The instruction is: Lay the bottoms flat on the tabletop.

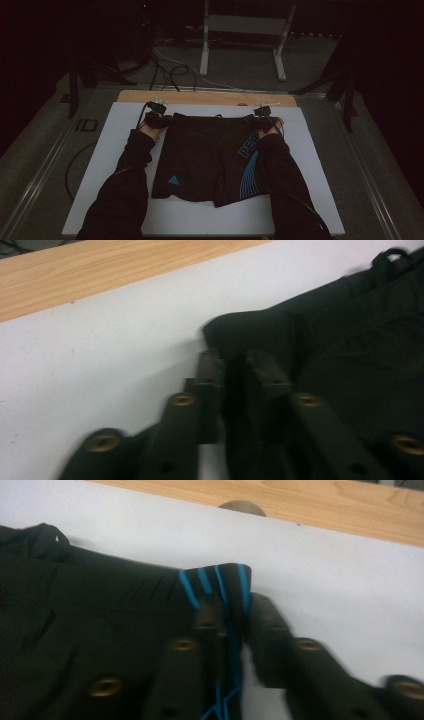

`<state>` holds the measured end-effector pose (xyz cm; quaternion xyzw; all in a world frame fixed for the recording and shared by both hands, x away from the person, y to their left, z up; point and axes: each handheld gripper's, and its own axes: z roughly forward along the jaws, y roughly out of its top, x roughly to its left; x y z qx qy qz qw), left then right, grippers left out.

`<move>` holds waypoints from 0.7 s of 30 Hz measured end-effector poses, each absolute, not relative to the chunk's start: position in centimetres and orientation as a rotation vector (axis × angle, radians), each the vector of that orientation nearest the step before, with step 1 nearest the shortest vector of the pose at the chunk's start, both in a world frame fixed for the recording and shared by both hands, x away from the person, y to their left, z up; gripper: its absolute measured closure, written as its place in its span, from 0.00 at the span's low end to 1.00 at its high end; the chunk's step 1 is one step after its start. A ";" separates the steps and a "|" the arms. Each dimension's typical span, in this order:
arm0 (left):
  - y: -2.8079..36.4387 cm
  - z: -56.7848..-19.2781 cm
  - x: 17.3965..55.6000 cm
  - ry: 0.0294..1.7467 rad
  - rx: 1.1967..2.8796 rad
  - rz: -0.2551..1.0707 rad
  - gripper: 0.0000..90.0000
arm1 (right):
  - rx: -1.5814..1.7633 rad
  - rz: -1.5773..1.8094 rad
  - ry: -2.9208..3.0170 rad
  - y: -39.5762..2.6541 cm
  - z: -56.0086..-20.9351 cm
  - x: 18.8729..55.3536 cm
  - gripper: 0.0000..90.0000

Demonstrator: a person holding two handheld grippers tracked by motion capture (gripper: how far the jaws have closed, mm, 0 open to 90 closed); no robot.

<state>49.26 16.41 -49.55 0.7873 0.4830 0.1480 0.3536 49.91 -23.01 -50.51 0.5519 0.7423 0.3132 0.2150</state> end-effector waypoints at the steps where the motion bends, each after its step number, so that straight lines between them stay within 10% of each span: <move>1: 16.4 -49.4 49.2 1.254 2.023 0.366 0.66 | 1.534 0.881 2.052 -23.0 -50.4 49.9 0.59; 7: 16.2 -48.7 48.3 1.184 2.019 0.279 0.20 | 1.501 0.952 2.091 -23.5 -50.0 49.4 0.21; 21: 16.0 -47.7 46.1 1.029 2.031 0.165 0.00 | 1.362 1.071 2.224 -22.4 -48.5 47.3 0.11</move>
